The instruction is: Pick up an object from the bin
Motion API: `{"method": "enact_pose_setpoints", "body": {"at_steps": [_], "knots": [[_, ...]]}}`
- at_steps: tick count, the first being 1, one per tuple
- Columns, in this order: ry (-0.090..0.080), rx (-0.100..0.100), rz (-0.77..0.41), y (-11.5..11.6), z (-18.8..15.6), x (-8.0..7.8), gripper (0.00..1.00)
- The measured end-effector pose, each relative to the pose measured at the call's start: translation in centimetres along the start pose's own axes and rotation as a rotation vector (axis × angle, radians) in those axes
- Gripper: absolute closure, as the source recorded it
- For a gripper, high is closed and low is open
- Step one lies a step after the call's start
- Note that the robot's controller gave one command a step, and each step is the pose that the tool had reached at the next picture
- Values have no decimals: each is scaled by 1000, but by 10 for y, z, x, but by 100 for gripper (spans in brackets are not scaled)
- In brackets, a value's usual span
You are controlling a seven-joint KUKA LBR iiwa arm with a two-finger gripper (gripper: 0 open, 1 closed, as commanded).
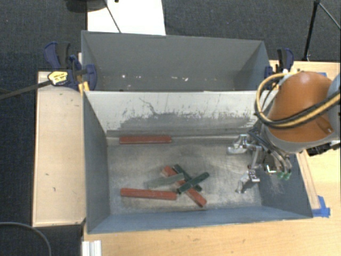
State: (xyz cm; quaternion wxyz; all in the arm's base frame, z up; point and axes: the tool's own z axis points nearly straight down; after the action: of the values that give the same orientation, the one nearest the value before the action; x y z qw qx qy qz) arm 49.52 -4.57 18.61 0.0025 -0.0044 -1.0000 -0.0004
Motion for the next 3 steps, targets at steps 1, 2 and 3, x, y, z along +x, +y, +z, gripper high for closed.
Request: {"method": "enact_pose_setpoints", "body": {"at_steps": [1, 2, 3], "knots": [[-8, 1, -2, 0, -3, -2, 0], [-14, 0, 23, 32, 57, -16, 0], [-20, 1, -139, 62, 111, -34, 100]]}}
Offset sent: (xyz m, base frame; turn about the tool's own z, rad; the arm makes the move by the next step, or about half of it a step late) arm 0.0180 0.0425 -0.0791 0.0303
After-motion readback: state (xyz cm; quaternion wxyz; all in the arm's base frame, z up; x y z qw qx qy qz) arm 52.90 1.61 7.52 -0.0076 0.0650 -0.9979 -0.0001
